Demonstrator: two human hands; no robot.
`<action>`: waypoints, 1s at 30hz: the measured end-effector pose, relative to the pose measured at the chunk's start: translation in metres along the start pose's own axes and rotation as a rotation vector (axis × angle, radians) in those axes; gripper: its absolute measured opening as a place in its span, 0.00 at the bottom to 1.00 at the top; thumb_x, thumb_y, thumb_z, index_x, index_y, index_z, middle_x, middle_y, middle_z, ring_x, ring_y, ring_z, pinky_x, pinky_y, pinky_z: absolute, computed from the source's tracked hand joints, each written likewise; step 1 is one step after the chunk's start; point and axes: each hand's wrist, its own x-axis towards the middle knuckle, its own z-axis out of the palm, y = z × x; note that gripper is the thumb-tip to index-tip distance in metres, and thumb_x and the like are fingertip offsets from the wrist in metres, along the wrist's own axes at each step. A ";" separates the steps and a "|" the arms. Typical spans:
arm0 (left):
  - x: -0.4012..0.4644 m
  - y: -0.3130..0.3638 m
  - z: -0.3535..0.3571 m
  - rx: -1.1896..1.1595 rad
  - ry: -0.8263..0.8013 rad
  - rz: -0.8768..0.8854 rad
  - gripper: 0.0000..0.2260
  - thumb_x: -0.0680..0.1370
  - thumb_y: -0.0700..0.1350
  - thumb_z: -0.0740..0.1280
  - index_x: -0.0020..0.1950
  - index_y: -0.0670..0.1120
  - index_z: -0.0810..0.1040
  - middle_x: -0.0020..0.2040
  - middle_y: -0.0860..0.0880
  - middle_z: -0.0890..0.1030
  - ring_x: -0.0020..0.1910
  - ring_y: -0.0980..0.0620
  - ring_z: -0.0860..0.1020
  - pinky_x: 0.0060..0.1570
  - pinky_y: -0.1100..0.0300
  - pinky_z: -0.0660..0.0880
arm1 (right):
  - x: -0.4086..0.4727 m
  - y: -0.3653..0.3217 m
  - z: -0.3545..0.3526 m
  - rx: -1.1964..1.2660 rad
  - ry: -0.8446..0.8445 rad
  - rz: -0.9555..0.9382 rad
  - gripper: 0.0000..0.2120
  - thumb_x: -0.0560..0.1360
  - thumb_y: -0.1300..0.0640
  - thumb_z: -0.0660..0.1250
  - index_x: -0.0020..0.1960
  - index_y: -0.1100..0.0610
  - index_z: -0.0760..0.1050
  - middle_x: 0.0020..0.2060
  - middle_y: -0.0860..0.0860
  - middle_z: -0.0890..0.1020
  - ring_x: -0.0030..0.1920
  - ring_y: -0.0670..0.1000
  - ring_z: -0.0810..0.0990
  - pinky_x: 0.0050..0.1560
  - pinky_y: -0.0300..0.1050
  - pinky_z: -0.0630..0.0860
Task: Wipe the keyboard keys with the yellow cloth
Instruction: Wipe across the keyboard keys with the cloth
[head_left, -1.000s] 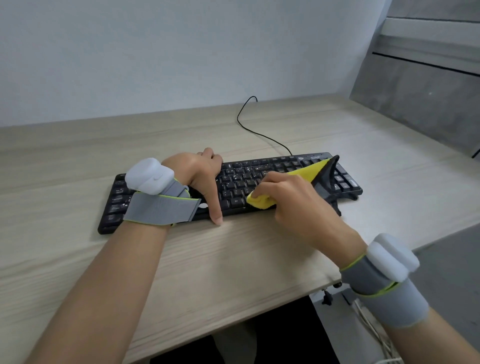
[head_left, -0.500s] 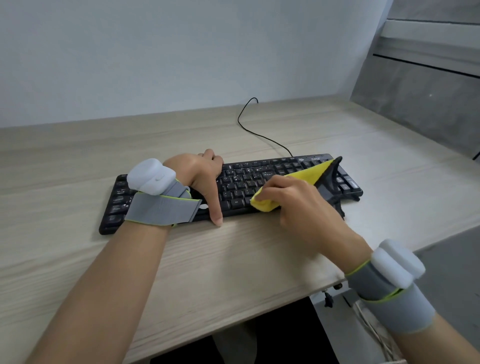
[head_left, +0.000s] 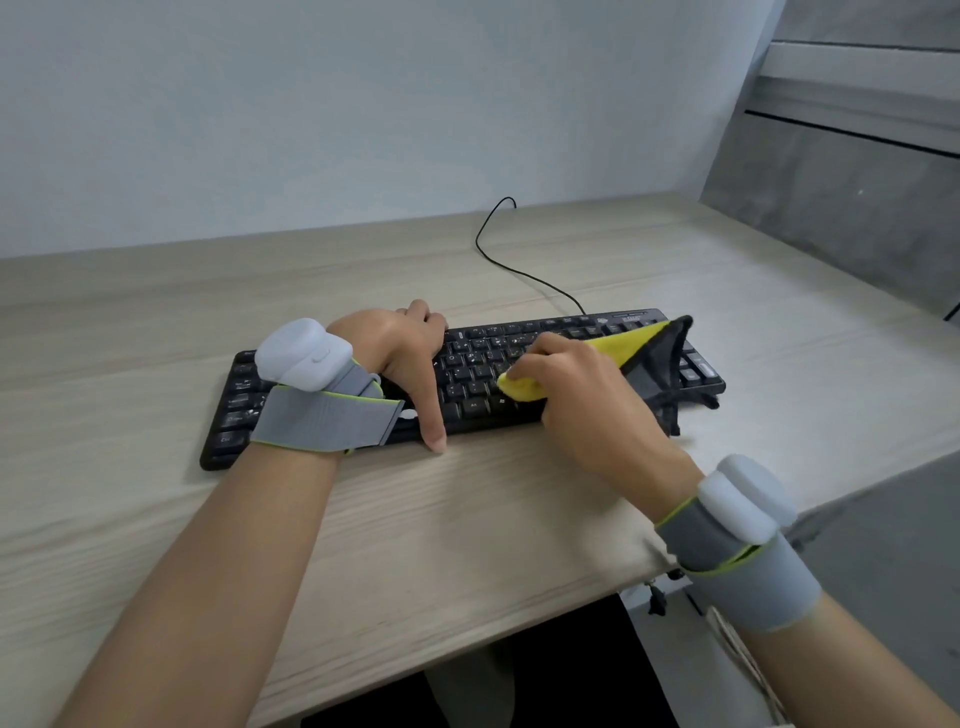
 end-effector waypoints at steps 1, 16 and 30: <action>0.000 0.001 0.000 0.006 0.001 0.001 0.68 0.37 0.67 0.74 0.73 0.47 0.56 0.64 0.50 0.62 0.66 0.48 0.64 0.63 0.50 0.70 | -0.002 -0.003 0.000 0.017 -0.001 0.000 0.25 0.66 0.76 0.58 0.58 0.59 0.76 0.54 0.57 0.76 0.51 0.61 0.75 0.47 0.56 0.75; 0.000 -0.001 0.001 -0.020 0.003 0.004 0.67 0.37 0.66 0.75 0.73 0.47 0.57 0.64 0.51 0.62 0.65 0.48 0.64 0.63 0.48 0.70 | 0.008 0.028 0.000 -0.009 0.095 0.104 0.23 0.64 0.76 0.59 0.54 0.61 0.78 0.52 0.58 0.78 0.50 0.61 0.76 0.41 0.49 0.70; 0.000 -0.001 0.000 0.009 0.005 -0.002 0.68 0.36 0.68 0.74 0.73 0.47 0.57 0.62 0.51 0.62 0.65 0.48 0.65 0.63 0.48 0.70 | 0.027 0.022 0.011 0.049 0.068 -0.047 0.26 0.64 0.78 0.58 0.55 0.59 0.78 0.54 0.57 0.78 0.50 0.62 0.77 0.46 0.56 0.77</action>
